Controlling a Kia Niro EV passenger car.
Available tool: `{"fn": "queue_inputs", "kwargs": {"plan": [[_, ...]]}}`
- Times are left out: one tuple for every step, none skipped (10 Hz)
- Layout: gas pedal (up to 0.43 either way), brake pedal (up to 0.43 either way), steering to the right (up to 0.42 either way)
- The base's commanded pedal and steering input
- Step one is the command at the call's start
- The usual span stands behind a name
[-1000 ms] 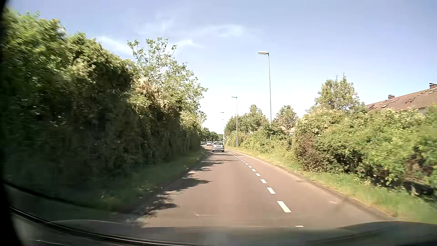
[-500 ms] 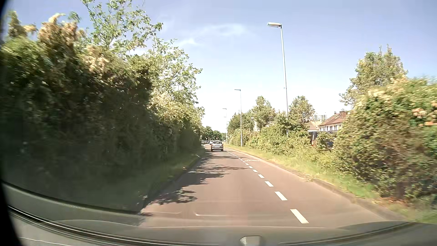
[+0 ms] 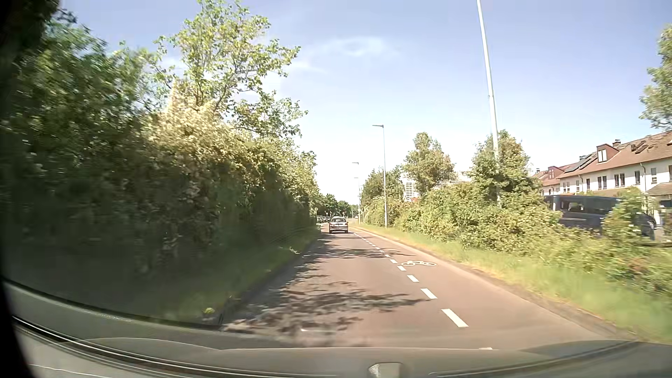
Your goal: Follow the waypoints while adhering to traffic rules and regulations
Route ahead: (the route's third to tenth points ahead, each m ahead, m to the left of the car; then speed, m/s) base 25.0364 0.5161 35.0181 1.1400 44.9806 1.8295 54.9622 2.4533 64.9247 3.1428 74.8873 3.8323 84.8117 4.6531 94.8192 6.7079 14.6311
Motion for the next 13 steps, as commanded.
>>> {"fn": "queue_inputs", "kwargs": {"plan": [[0.197, 0.03, -0.015], [0.169, 0.03, -0.015], [0.138, 0.03, -0.014], [0.098, 0.03, -0.014], [0.079, 0.03, -0.013], [0.039, 0.03, -0.012], [0.008, 0.03, -0.011], [0.0, 0.03, -0.011], [0.0, 0.03, -0.011], [0.0, 0.03, -0.011], [0.0, 0.03, -0.011], [0.0, 0.03, -0.011], [0.0, 0.03, -0.01]]}}
